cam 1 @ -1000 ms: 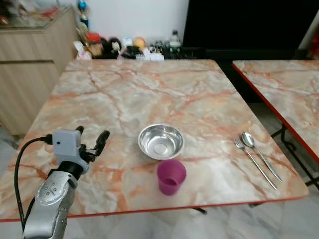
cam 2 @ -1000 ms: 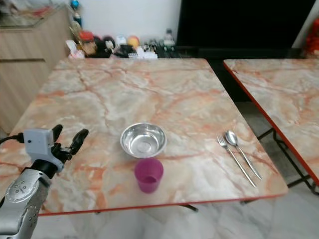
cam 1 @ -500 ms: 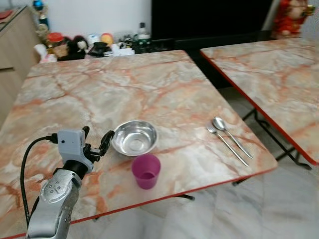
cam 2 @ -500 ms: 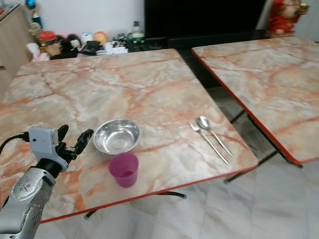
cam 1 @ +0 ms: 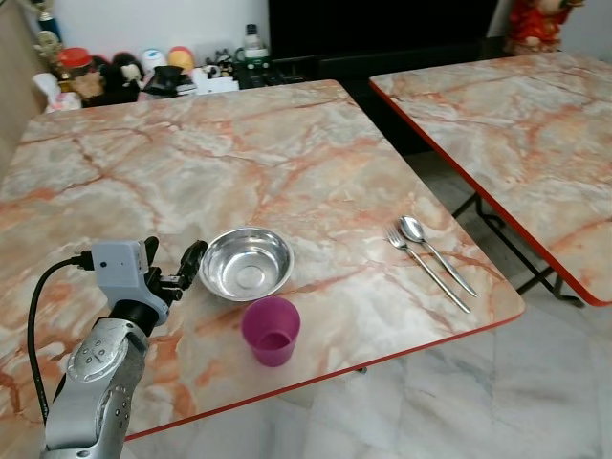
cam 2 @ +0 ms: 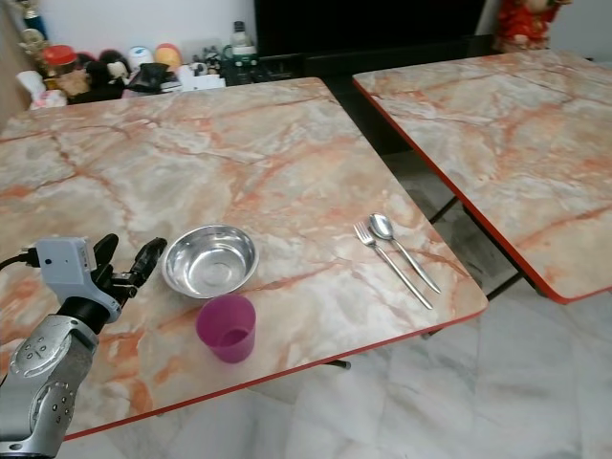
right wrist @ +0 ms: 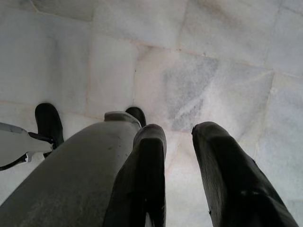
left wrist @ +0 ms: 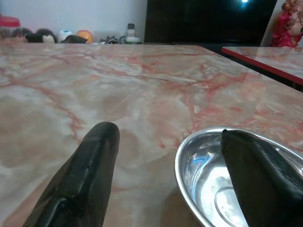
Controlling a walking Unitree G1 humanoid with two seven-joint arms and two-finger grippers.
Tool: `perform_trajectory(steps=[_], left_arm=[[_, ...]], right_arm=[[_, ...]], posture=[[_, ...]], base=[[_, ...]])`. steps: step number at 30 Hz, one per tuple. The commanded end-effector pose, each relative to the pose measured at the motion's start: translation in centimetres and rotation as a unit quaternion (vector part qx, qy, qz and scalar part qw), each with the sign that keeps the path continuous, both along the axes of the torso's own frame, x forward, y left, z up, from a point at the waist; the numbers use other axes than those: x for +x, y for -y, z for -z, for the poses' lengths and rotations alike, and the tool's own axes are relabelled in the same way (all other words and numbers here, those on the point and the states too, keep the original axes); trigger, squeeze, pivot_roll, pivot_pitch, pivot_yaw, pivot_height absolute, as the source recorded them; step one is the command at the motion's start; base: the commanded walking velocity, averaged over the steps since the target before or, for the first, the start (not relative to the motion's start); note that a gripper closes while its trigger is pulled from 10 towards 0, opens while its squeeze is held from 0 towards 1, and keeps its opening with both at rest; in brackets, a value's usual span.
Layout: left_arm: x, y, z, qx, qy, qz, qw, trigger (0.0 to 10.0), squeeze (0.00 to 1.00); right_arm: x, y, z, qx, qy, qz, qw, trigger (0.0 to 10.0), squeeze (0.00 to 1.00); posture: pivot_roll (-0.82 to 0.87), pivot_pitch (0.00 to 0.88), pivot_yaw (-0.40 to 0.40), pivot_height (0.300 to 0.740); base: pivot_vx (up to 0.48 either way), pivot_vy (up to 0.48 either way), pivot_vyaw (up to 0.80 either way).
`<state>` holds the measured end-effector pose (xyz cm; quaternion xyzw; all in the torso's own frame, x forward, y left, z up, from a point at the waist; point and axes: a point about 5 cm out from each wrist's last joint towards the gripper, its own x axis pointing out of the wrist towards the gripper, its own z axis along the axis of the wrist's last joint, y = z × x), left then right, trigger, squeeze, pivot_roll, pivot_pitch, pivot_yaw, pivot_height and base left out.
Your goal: Setting the table
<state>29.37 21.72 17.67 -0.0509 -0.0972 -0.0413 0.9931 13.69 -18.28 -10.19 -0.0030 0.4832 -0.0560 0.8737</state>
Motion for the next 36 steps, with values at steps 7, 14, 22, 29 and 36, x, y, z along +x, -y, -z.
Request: perform_trajectory(steps=[7,14,22,29,36], left_arm=[[-1.1,0.0,0.1,0.073,-0.124,0.128,0.981,10.0,0.0],[-2.4,0.1,-0.7,0.085,-0.18,0.2,0.959,10.0,0.0],[-1.7,0.8,-4.4,0.042,-0.128,0.219,0.966,10.0,0.0],[-2.9,1.1,-5.4,0.092,-0.164,0.28,0.942,10.0,0.0],[-4.0,2.9,-5.4,0.154,-0.184,0.321,0.916,10.0,0.0]], right_arm=[[-0.8,1.7,0.1,-0.009,-0.016,0.003,1.0,10.0,0.0],[0.0,2.9,-0.4,-0.016,-0.013,-0.001,1.0,10.0,0.0],[1.0,1.3,-0.4,-0.009,-0.007,-0.006,1.0,10.0,0.0],[0.9,-0.9,-0.1,0.0,-0.011,-0.013,1.0,10.0,0.0],[1.1,-1.8,-0.1,0.0,-0.012,-0.025,1.0,10.0,0.0]], posture=[[0.07,0.152,0.015,0.74],[0.08,0.148,0.019,0.74],[0.09,0.14,0.029,0.74],[0.1,0.141,0.029,0.74],[0.1,0.14,0.031,0.74]], base=[[0.0,0.0,0.0],[0.0,0.0,0.0],[0.0,0.0,0.0],[0.0,0.0,0.0],[0.0,0.0,0.0]])
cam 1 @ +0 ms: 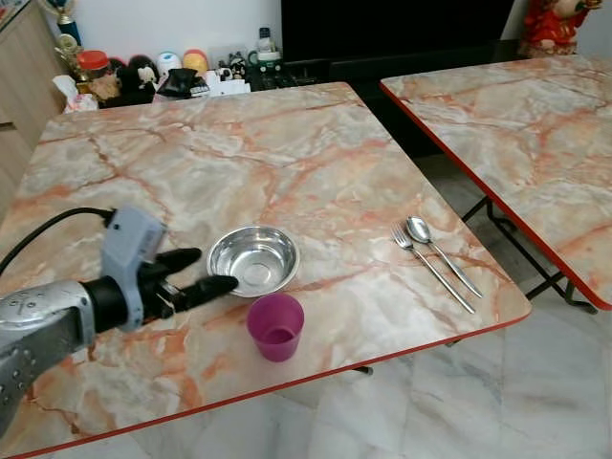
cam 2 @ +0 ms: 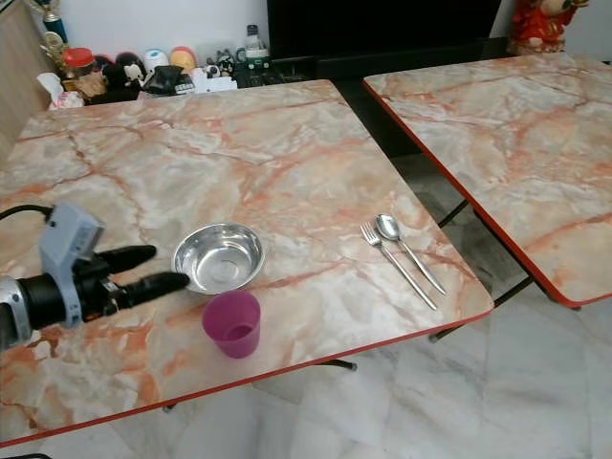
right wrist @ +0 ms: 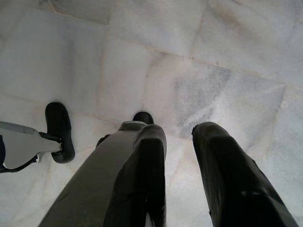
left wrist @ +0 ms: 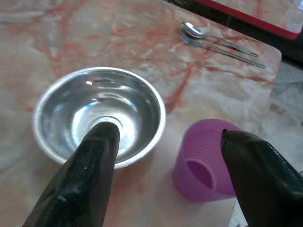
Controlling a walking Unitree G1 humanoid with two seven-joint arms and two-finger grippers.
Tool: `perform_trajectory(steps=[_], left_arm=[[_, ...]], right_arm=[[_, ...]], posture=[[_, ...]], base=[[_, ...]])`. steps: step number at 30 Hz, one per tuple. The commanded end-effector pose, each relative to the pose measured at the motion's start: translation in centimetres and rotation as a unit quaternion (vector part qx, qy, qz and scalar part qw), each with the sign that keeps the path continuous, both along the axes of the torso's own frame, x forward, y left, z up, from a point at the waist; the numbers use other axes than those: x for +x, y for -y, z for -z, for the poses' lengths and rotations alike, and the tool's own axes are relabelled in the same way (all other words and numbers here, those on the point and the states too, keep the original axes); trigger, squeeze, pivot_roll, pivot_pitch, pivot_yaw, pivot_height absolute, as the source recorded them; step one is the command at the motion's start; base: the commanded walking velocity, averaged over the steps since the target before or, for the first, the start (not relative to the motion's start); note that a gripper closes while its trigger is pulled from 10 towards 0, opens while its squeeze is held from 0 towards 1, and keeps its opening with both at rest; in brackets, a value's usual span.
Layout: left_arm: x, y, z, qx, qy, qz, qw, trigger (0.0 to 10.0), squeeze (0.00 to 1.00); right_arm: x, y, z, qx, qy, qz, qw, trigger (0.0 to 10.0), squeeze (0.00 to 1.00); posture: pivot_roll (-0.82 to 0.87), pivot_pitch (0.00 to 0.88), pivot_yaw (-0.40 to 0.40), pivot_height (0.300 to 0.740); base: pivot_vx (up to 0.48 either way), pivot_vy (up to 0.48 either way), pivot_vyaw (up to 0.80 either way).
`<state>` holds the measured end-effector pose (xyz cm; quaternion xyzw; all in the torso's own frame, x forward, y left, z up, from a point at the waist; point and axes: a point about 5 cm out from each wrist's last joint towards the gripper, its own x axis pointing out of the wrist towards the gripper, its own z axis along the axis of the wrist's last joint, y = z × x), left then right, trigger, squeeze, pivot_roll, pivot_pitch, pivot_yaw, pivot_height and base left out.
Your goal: Setting the table
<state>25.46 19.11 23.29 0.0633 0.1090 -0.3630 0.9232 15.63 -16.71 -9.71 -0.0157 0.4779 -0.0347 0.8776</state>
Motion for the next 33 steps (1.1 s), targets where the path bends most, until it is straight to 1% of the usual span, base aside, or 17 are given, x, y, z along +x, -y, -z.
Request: perform_trajectory(steps=[1,2,3,4,6,7,8,9,10,11,14,16,18,20,24,31,33], left_arm=[[0.2,0.2,0.3,0.002,-0.004,-0.011,1.0,10.0,0.0],[1.0,-0.3,0.2,-0.017,0.017,-0.048,0.999,10.0,0.0],[1.0,-0.3,0.2,-0.017,0.017,-0.048,0.999,10.0,0.0],[2.6,-1.9,-0.4,-0.075,0.074,-0.153,0.983,10.0,0.0],[3.5,-3.5,-0.9,-0.104,0.114,-0.243,0.958,10.0,0.0],[3.6,-4.1,-1.1,-0.107,0.126,-0.268,0.949,10.0,0.0],[3.6,-5.9,-1.2,-0.103,0.15,-0.328,0.927,10.0,0.0],[3.6,-5.9,-1.2,-0.103,0.15,-0.328,0.927,10.0,0.0],[3.2,-6.7,-1.2,-0.114,0.163,-0.346,0.917,10.0,0.0],[3.0,-6.8,-1.1,-0.12,0.165,-0.346,0.916,10.0,0.0],[2.4,-6.3,-0.4,-0.137,0.165,-0.311,0.926,10.0,0.0],[2.2,-6.1,-0.2,-0.143,0.169,-0.301,0.928,10.0,0.0],[2.2,-6.1,0.0,-0.15,0.172,-0.305,0.925,10.0,0.0],[2.2,-6.2,0.0,-0.155,0.18,-0.316,0.919,10.0,0.0],[2.3,-6.2,0.1,-0.161,0.181,-0.316,0.917,10.0,0.0],[2.4,-6.2,0.4,-0.154,0.187,-0.312,0.919,10.0,0.0],[2.4,-6.3,0.5,-0.161,0.182,-0.316,0.917,10.0,0.0]], right_arm=[[-0.8,-0.4,0.4,0.002,-0.017,0.0,1.0,10.0,0.0],[-0.6,-0.5,0.3,0.002,-0.014,0.001,1.0,10.0,0.0],[-0.6,-0.5,0.3,0.002,-0.014,0.001,1.0,10.0,0.0],[-0.4,-0.7,0.2,0.002,-0.012,0.001,1.0,10.0,0.0],[-0.4,-0.7,0.2,0.002,-0.012,0.003,1.0,10.0,0.0],[-0.4,-0.7,0.2,0.001,-0.012,0.004,1.0,10.0,0.0],[-0.5,-0.6,0.3,0.0,-0.013,0.004,1.0,10.0,0.0],[-0.5,-0.6,0.3,0.0,-0.013,0.004,1.0,10.0,0.0],[-0.6,-0.6,0.3,-0.001,-0.014,0.004,1.0,10.0,0.0],[-0.6,-0.6,0.3,-0.001,-0.014,0.004,1.0,10.0,0.0],[-0.6,-0.5,0.3,0.0,-0.014,0.003,1.0,10.0,0.0],[-0.6,-0.4,0.3,-0.001,-0.014,0.002,1.0,10.0,0.0],[-0.5,-0.4,0.3,-0.001,-0.014,0.002,1.0,10.0,0.0],[-0.5,-0.3,0.3,-0.002,-0.014,0.002,1.0,10.0,0.0],[-0.6,-0.2,0.3,-0.003,-0.014,0.0,1.0,10.0,0.0],[-0.6,-0.2,0.3,-0.004,-0.014,-0.001,1.0,10.0,0.0],[-0.6,-0.2,0.3,-0.003,-0.015,-0.001,1.0,10.0,0.0]], posture=[[0.1,0.139,0.031,0.74],[0.1,0.138,0.032,0.74],[0.1,0.138,0.032,0.74],[0.1,0.138,0.032,0.74],[0.09,0.137,0.032,0.74],[0.09,0.137,0.032,0.74],[0.09,0.136,0.031,0.74],[0.09,0.136,0.031,0.74],[0.09,0.137,0.027,0.74],[0.09,0.137,0.027,0.74],[0.1,0.139,0.025,0.74],[0.1,0.141,0.024,0.74],[0.1,0.141,0.023,0.74],[0.1,0.14,0.021,0.74],[0.09,0.14,0.019,0.74],[0.09,0.141,0.019,0.74],[0.09,0.141,0.019,0.74]], base=[[0.0,0.0,0.0],[0.0,0.0,0.0],[0.0,0.0,0.0],[0.0,0.0,0.0],[0.0,0.0,0.0],[0.0,0.0,0.0],[0.0,0.0,0.0],[0.0,0.0,0.0],[0.0,0.0,0.0],[0.0,0.0,0.0],[0.0,0.0,0.0],[0.0,0.0,0.0],[0.0,0.0,0.0],[0.0,-0.48,0.0],[0.0,-0.48,0.0],[0.0,-0.48,0.0],[0.0,0.0,0.0]])
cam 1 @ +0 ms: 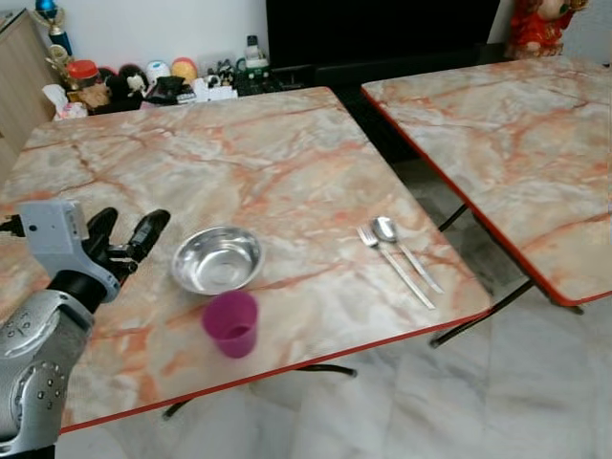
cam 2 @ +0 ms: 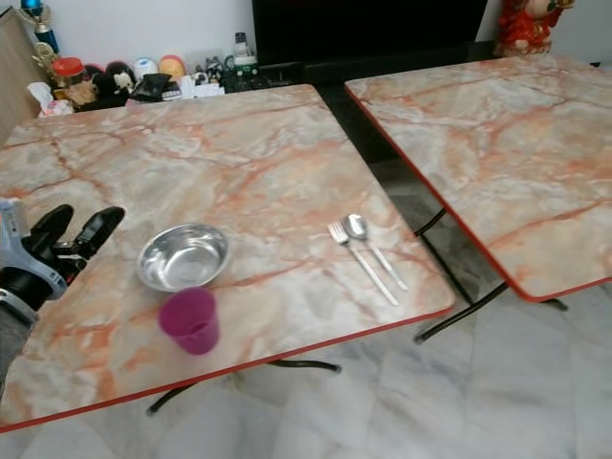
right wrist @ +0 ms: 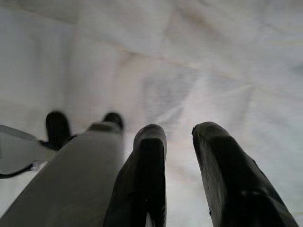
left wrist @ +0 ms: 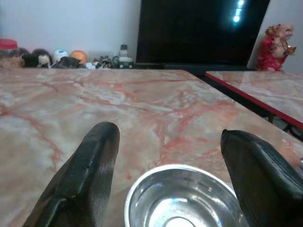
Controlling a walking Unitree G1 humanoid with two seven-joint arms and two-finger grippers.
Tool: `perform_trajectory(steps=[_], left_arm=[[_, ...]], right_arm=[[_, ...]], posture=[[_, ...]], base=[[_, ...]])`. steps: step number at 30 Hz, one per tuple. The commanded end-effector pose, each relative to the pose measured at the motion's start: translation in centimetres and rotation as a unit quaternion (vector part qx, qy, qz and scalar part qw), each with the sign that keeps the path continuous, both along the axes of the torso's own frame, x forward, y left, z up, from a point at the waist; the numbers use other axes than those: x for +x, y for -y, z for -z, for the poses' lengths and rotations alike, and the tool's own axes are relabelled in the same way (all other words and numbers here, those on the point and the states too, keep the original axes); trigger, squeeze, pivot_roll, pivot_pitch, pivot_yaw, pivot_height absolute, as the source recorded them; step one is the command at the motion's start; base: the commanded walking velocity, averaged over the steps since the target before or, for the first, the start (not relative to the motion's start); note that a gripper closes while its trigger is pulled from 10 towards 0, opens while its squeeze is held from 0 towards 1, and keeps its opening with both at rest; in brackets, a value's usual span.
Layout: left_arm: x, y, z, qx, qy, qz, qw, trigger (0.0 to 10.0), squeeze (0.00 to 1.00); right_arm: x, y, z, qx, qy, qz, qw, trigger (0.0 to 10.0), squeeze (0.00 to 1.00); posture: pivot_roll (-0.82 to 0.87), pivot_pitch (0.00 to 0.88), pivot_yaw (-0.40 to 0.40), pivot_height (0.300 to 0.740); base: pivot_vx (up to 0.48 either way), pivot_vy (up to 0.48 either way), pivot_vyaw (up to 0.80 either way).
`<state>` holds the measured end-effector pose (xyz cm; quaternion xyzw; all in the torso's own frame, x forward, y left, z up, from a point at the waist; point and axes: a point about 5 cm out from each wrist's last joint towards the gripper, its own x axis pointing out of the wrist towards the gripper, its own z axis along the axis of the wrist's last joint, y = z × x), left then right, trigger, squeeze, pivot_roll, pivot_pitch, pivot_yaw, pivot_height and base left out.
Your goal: Setting the table
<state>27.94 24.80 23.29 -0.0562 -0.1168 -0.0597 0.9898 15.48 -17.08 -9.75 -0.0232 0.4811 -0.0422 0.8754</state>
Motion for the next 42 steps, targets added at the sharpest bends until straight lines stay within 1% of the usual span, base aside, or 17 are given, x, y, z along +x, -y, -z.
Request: perform_trajectory(steps=[1,6,10,12,14,16,17,18,20,23,25,29,31,34,36,39,42], left_arm=[[0.0,-0.6,0.5,-0.003,-0.013,-0.012,1.0,10.0,0.0],[0.0,-0.7,0.4,0.007,-0.016,-0.006,1.0,10.0,0.0],[0.0,-1.0,0.7,0.018,-0.034,0.006,0.999,10.0,0.0],[0.1,-1.3,1.1,0.038,-0.054,0.006,0.998,10.0,0.0],[0.1,-1.6,1.5,0.044,-0.069,0.007,0.997,10.0,0.0],[0.1,-2.1,2.2,0.058,-0.106,0.001,0.993,10.0,0.0],[0.1,-2.4,2.7,0.077,-0.134,0.001,0.988,10.0,0.0],[0.1,-2.5,2.9,0.084,-0.146,0.001,0.986,10.0,0.0],[-0.1,-3.0,3.1,0.074,-0.18,0.008,0.981,10.0,0.0],[-0.2,-3.6,2.3,0.033,-0.179,0.011,0.983,10.0,0.0],[-0.3,-4.2,1.7,0.023,-0.193,0.013,0.981,10.0,0.0],[-1.0,-4.8,1.8,0.051,-0.235,0.023,0.97,10.0,0.0],[-1.5,-4.7,1.9,0.07,-0.252,0.049,0.964,10.0,0.0],[-2.0,-4.2,2.6,0.107,-0.262,0.074,0.956,10.0,0.0],[-2.0,-4.0,3.1,0.105,-0.265,0.072,0.956,10.0,0.0],[-1.5,-4.1,2.6,0.076,-0.254,0.054,0.963,10.0,0.0],[-1.4,-4.0,2.4,0.074,-0.255,0.054,0.963,10.0,0.0]], right_arm=[[-0.5,-0.5,0.2,0.007,-0.011,-0.004,1.0,10.0,0.0],[-0.5,-0.5,0.3,0.006,-0.011,-0.005,1.0,10.0,0.0],[-0.5,-0.4,0.2,0.005,-0.011,-0.007,1.0,10.0,0.0],[-0.5,-0.4,0.2,0.005,-0.011,-0.008,1.0,10.0,0.0],[-0.5,-0.4,0.2,0.004,-0.011,-0.009,1.0,10.0,0.0],[-0.4,-0.4,0.2,0.004,-0.011,-0.009,1.0,10.0,0.0],[-0.4,-0.3,0.2,0.003,-0.011,-0.01,1.0,10.0,0.0],[-0.4,-0.3,0.2,0.003,-0.011,-0.01,1.0,10.0,0.0],[-0.4,-0.3,0.2,0.001,-0.012,-0.014,1.0,10.0,0.0],[-0.4,-0.2,0.2,0.0,-0.012,-0.015,1.0,10.0,0.0],[-0.4,-0.2,0.2,0.0,-0.012,-0.015,1.0,10.0,0.0],[-0.5,-0.2,0.2,-0.001,-0.014,-0.018,1.0,10.0,0.0],[-0.4,-0.1,0.2,-0.001,-0.013,-0.019,1.0,10.0,0.0],[-0.4,-0.1,0.2,-0.001,-0.013,-0.018,1.0,10.0,0.0],[-0.4,-0.1,0.2,-0.001,-0.013,-0.018,1.0,10.0,0.0],[-0.4,-0.1,0.2,0.0,-0.011,-0.018,1.0,10.0,0.0],[-0.4,-0.1,0.2,-0.001,-0.011,-0.019,1.0,10.0,0.0]], posture=[[0.09,0.141,0.019,0.74],[0.09,0.145,0.019,0.74],[0.09,0.145,0.019,0.74],[0.09,0.145,0.018,0.74],[0.09,0.143,0.017,0.74],[0.09,0.144,0.017,0.74],[0.09,0.143,0.017,0.74],[0.09,0.144,0.016,0.74],[0.09,0.142,0.016,0.74],[0.09,0.144,0.014,0.74],[0.1,0.145,0.013,0.74],[0.1,0.146,0.013,0.74],[0.11,0.148,0.015,0.74],[0.11,0.148,0.015,0.74],[0.1,0.148,0.015,0.74],[0.1,0.147,0.012,0.74],[0.11,0.147,0.012,0.74]], base=[[0.0,0.0,0.0],[0.0,0.0,0.0],[0.0,0.0,0.0],[0.0,0.0,0.0],[0.0,0.0,0.0],[0.0,0.0,0.0],[0.0,0.0,0.0],[0.0,0.0,0.0],[0.0,0.0,0.0],[0.0,0.0,0.0],[0.0,0.0,0.0],[0.0,0.0,0.0],[0.0,0.0,0.0],[0.0,0.0,0.0],[0.0,0.0,0.0],[0.0,0.0,0.0],[0.0,0.0,0.0]])
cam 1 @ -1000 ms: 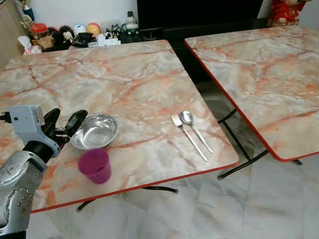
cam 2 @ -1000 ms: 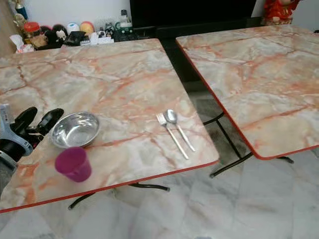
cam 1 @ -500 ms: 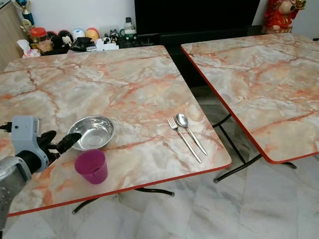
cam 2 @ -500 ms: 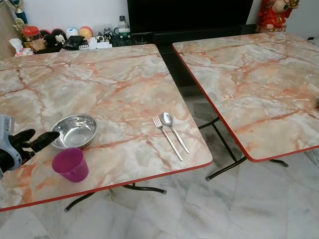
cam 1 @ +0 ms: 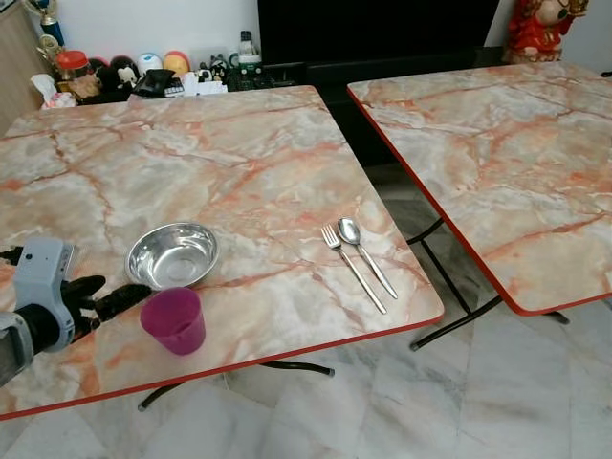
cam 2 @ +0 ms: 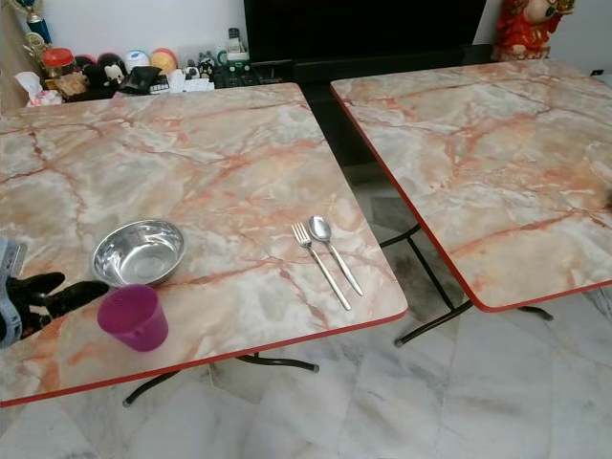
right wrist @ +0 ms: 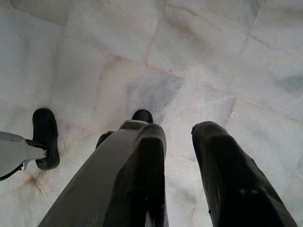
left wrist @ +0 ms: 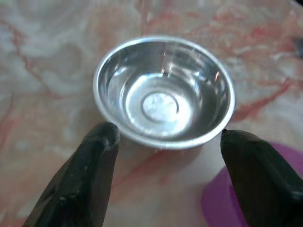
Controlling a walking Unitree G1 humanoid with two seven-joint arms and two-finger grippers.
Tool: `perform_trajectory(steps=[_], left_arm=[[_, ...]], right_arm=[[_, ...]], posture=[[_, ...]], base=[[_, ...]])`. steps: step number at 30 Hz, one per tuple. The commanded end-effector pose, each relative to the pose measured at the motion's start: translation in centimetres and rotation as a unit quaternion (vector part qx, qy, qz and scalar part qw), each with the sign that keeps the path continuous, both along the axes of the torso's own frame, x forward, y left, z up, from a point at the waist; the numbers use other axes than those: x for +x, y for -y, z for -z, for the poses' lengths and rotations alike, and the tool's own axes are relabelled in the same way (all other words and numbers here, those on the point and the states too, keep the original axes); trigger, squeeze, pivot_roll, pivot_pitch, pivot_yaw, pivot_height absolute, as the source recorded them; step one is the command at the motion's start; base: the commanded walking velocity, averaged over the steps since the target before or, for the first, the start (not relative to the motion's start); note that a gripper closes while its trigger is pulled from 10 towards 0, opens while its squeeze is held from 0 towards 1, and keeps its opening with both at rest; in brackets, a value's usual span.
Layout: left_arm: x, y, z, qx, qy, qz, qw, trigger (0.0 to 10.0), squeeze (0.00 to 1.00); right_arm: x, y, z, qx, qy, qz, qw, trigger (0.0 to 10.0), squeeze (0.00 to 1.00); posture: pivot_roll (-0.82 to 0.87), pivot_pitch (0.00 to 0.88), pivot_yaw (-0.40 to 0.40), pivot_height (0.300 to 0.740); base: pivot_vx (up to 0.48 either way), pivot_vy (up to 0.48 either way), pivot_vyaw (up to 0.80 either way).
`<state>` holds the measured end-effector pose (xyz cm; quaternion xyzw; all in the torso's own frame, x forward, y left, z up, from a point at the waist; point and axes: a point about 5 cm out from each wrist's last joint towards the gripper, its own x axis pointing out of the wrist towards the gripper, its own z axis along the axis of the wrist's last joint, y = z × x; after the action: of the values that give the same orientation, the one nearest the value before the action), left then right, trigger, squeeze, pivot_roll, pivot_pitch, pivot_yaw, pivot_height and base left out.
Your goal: Setting the table
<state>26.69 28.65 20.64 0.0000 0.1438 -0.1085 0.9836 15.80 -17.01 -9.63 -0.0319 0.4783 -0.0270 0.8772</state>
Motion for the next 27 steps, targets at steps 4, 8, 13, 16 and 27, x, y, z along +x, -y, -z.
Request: perform_trajectory(steps=[4,8,13,16,27], left_arm=[[-0.4,-0.2,-0.3,0.005,-0.008,0.012,1.0,10.0,0.0],[-0.7,0.3,-0.6,0.006,-0.007,0.042,0.999,10.0,0.0],[-0.9,0.8,-1.4,0.019,0.006,0.071,0.997,10.0,0.0],[-1.0,1.1,-1.9,0.034,0.01,0.097,0.995,10.0,0.0],[-1.8,2.7,-0.8,0.122,-0.027,0.173,0.977,10.0,0.0]], right_arm=[[-0.7,0.0,0.3,-0.001,-0.014,-0.001,1.0,10.0,0.0],[-0.7,0.0,0.3,0.0,-0.014,-0.002,1.0,10.0,0.0],[-0.7,0.0,0.3,0.0,-0.014,-0.002,1.0,10.0,0.0],[-0.7,0.0,0.3,0.0,-0.014,-0.002,1.0,10.0,0.0],[-0.7,0.0,0.3,0.0,-0.014,-0.002,1.0,10.0,0.0]], posture=[[0.11,0.148,0.013,0.74],[0.11,0.148,0.014,0.74],[0.11,0.147,0.016,0.74],[0.11,0.147,0.017,0.74],[0.11,0.139,0.021,0.74]], base=[[0.0,0.0,0.0],[0.0,0.0,0.0],[0.0,0.0,0.0],[0.0,0.0,0.0],[0.0,0.0,0.0]])
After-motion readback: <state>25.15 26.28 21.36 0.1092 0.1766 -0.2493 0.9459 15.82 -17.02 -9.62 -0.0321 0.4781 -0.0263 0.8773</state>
